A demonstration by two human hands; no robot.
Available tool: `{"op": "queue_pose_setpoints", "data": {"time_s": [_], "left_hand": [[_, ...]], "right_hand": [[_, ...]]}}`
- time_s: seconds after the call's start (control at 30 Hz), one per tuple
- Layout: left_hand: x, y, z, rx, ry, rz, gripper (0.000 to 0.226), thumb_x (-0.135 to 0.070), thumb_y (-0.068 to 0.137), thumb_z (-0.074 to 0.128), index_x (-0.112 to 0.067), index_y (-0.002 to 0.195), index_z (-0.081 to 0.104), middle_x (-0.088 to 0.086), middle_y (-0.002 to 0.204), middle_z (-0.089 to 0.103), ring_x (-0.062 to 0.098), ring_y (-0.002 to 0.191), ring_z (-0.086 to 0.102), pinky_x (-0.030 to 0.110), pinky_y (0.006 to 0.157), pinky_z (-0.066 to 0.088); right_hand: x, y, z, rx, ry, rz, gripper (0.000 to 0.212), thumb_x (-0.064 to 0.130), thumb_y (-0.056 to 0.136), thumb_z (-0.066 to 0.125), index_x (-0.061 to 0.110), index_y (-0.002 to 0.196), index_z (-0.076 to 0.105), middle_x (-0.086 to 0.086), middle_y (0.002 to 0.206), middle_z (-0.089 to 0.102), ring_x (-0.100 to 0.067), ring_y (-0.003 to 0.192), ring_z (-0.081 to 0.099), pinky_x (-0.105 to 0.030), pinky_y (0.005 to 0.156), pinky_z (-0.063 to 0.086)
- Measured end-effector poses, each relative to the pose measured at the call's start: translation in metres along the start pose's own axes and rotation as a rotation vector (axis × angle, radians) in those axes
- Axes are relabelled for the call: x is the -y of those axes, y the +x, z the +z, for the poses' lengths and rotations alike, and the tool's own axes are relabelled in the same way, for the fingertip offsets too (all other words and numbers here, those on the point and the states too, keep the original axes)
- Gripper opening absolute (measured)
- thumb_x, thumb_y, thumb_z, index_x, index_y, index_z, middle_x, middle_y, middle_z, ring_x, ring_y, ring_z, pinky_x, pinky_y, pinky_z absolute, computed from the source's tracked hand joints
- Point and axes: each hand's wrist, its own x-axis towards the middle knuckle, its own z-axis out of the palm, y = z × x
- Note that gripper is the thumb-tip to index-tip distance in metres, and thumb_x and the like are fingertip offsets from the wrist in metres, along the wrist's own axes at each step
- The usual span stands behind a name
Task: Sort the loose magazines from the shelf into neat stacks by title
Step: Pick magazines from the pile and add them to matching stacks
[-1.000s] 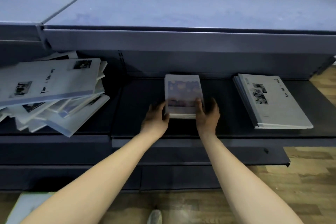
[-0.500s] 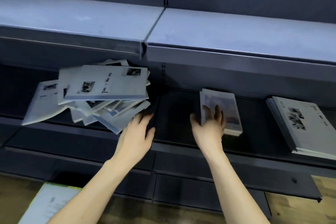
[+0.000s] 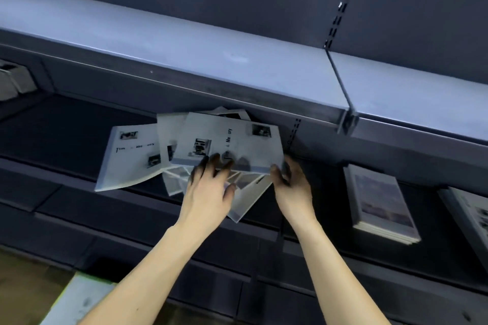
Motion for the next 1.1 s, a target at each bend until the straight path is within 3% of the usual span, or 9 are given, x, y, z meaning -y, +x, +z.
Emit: {"op": "queue_pose_setpoints", "data": {"time_s": [0.1, 0.23, 0.4, 0.5, 0.6, 0.7, 0.8, 0.9, 1.1], "left_hand": [[0.024, 0.007, -0.008, 0.016, -0.022, 0.004, 0.052, -0.036, 0.093, 0.054, -0.028, 0.143, 0.043, 0.007, 0.148, 0.04, 0.033, 0.137, 0.037, 0.054, 0.106, 0.04], [0.046, 0.013, -0.018, -0.001, -0.036, 0.011, 0.047, -0.049, 0.095, 0.045, -0.028, 0.137, 0.048, 0.002, 0.143, 0.045, 0.031, 0.135, 0.04, 0.053, 0.104, 0.043], [0.063, 0.019, -0.021, 0.042, -0.043, 0.051, 0.041, -0.05, 0.095, 0.032, -0.032, 0.128, 0.047, 0.0, 0.139, 0.04, 0.032, 0.142, 0.027, 0.052, 0.108, 0.038], [0.075, 0.022, -0.016, 0.092, -0.037, 0.025, 0.049, -0.046, 0.096, 0.045, -0.036, 0.143, 0.039, 0.001, 0.153, 0.031, 0.029, 0.148, 0.016, 0.053, 0.115, 0.03], [0.075, 0.024, -0.016, 0.136, -0.07, -0.016, 0.056, -0.04, 0.096, 0.05, -0.041, 0.149, 0.031, -0.002, 0.159, 0.02, 0.026, 0.15, 0.005, 0.047, 0.117, 0.022], [0.077, 0.027, -0.018, 0.108, -0.084, 0.026, 0.056, -0.034, 0.095, 0.054, -0.037, 0.147, 0.036, -0.002, 0.158, 0.023, 0.027, 0.15, 0.008, 0.048, 0.115, 0.026], [0.089, 0.034, -0.014, 0.123, -0.129, 0.066, 0.054, -0.027, 0.094, 0.053, -0.036, 0.145, 0.039, -0.008, 0.157, 0.022, 0.023, 0.15, 0.007, 0.048, 0.113, 0.034], [0.102, 0.043, -0.016, 0.124, -0.178, 0.09, 0.052, -0.023, 0.093, 0.052, -0.031, 0.144, 0.045, -0.007, 0.158, 0.023, 0.017, 0.15, 0.009, 0.042, 0.111, 0.039], [0.114, 0.091, -0.041, 0.125, -0.104, -0.025, 0.048, -0.025, 0.097, 0.053, -0.024, 0.144, 0.044, 0.0, 0.156, 0.029, 0.026, 0.145, 0.02, 0.044, 0.114, 0.033]], "right_hand": [[-0.006, 0.012, 0.017, -0.152, 0.015, 0.029, 0.031, 0.028, 0.094, 0.064, 0.02, 0.125, 0.062, -0.001, 0.121, 0.064, -0.017, 0.113, 0.061, -0.026, 0.093, 0.044], [-0.001, -0.008, 0.035, -0.151, 0.154, 0.108, 0.046, 0.014, 0.089, 0.069, 0.032, 0.127, 0.05, 0.003, 0.109, 0.067, -0.012, 0.094, 0.066, -0.028, 0.083, 0.053], [0.005, -0.032, 0.057, -0.172, 0.174, 0.078, 0.056, 0.035, 0.087, 0.072, 0.03, 0.133, 0.041, -0.002, 0.102, 0.069, -0.024, 0.083, 0.07, -0.021, 0.064, 0.051], [0.012, -0.01, 0.053, -0.289, 0.057, 0.083, 0.071, 0.035, 0.085, 0.075, 0.016, 0.144, 0.039, -0.004, 0.123, 0.054, -0.026, 0.119, 0.052, -0.016, 0.082, 0.04], [0.016, 0.022, 0.047, -0.215, -0.028, 0.117, 0.081, 0.037, 0.085, 0.074, 0.012, 0.151, 0.033, -0.008, 0.15, 0.036, -0.023, 0.138, 0.031, -0.011, 0.096, 0.024], [0.017, 0.043, 0.046, -0.147, -0.155, 0.086, 0.065, 0.055, 0.076, 0.074, 0.026, 0.132, 0.056, 0.002, 0.129, 0.062, -0.022, 0.13, 0.047, -0.035, 0.111, 0.038], [0.014, 0.05, 0.039, -0.065, -0.204, 0.084, 0.038, 0.052, 0.072, 0.077, 0.027, 0.101, 0.071, 0.016, 0.083, 0.075, -0.011, 0.1, 0.066, -0.03, 0.089, 0.051], [0.02, 0.041, 0.026, 0.077, -0.187, 0.157, 0.016, 0.038, 0.076, 0.08, 0.022, 0.077, 0.076, 0.011, 0.071, 0.074, -0.003, 0.067, 0.064, -0.018, 0.059, 0.044], [0.022, 0.033, 0.022, 0.085, -0.15, 0.153, 0.02, 0.031, 0.09, 0.069, 0.024, 0.108, 0.067, 0.002, 0.097, 0.071, -0.013, 0.077, 0.07, -0.023, 0.05, 0.056]]}}
